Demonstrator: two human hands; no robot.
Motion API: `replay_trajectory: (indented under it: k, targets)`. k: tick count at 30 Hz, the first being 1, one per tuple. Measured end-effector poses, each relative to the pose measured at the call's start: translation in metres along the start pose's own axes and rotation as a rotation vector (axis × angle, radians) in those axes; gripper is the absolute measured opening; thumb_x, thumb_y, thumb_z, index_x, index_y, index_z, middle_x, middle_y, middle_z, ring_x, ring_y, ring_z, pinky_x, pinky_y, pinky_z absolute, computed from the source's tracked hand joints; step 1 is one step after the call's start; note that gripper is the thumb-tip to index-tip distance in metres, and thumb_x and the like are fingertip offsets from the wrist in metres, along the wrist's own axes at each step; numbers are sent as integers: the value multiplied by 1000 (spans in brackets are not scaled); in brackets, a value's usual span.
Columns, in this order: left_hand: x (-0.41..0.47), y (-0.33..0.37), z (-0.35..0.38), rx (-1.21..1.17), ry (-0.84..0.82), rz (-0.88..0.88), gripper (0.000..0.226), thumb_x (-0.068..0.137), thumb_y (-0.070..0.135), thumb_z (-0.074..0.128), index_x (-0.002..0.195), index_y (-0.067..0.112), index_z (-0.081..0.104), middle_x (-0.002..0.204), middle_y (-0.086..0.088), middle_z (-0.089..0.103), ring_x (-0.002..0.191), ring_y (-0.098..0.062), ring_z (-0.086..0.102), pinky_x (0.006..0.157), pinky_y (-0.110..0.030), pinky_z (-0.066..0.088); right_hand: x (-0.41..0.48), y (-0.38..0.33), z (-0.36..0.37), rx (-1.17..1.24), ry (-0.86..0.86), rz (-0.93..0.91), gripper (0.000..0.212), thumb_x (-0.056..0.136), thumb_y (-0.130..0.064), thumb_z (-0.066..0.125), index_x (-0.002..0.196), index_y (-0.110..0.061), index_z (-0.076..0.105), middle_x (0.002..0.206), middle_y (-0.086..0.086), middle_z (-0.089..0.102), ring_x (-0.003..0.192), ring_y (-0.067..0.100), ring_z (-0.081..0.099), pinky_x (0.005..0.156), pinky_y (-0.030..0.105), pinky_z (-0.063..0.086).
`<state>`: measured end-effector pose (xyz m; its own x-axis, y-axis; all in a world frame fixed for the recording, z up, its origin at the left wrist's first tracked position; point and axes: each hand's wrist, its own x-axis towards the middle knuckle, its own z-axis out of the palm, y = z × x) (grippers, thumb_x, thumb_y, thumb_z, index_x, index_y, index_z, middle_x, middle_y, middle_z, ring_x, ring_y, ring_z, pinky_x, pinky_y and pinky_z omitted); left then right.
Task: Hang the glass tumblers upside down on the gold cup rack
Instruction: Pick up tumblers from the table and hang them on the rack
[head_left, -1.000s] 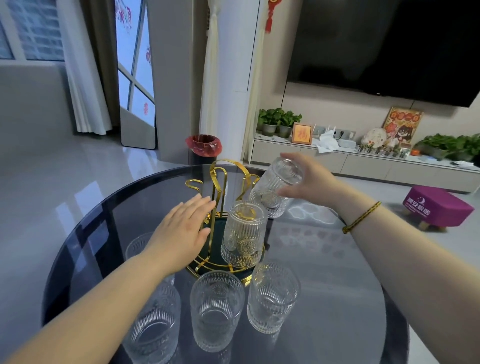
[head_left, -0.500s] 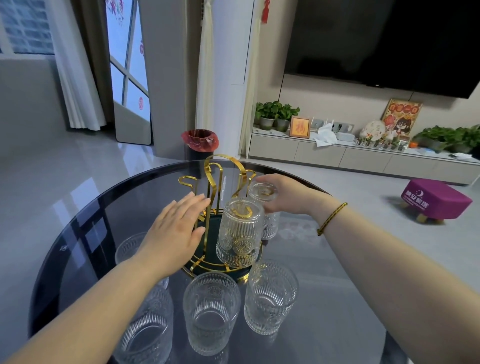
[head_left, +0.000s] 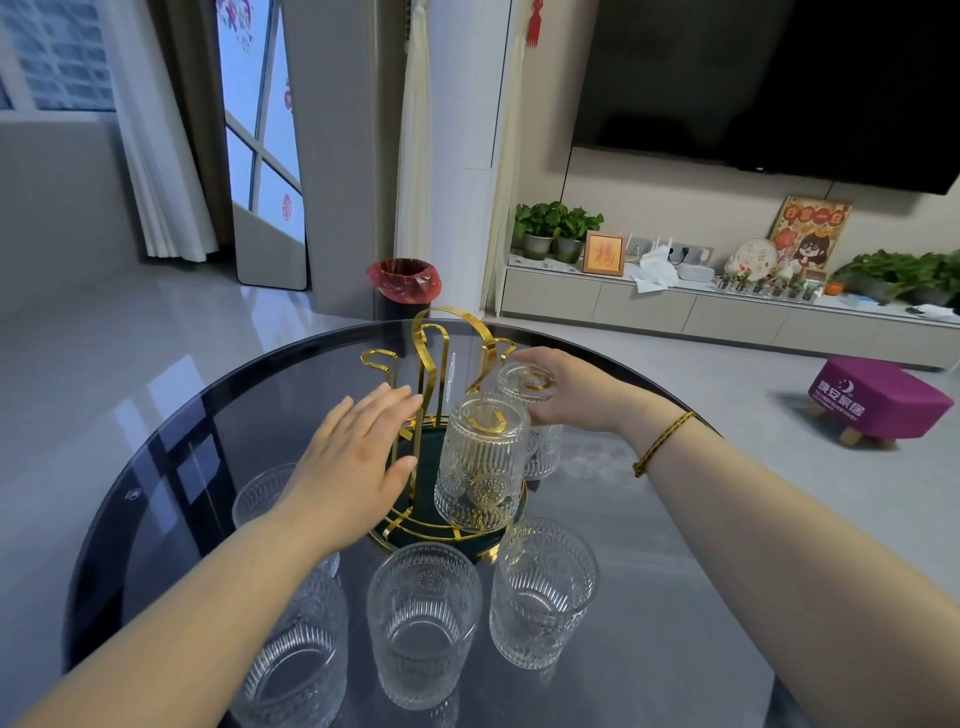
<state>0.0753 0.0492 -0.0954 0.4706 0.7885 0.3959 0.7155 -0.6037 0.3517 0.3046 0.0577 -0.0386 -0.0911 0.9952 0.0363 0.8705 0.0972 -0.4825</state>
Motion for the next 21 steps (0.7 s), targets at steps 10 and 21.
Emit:
replay_trajectory:
  k: [10,21]
  targets:
    - [0,-1,2,13,9,-7,54,91,25,41,138,26,14,152,5,15,139,-9,4,106,-25,-9,-1,4,3,54,25,-3,75,73,-17,68,135,-18,25,143,9,34,130,23,32,109,38,30]
    - [-22,19,-11,21,12,-23,54,93,30,36,139,26,10,153,5,7,139,-8,-4,110,-27,-9,-46,11,2,95,238,23,78,73,-22,69,136,-16,23,144,11,32,133,27,25,110,43,26]
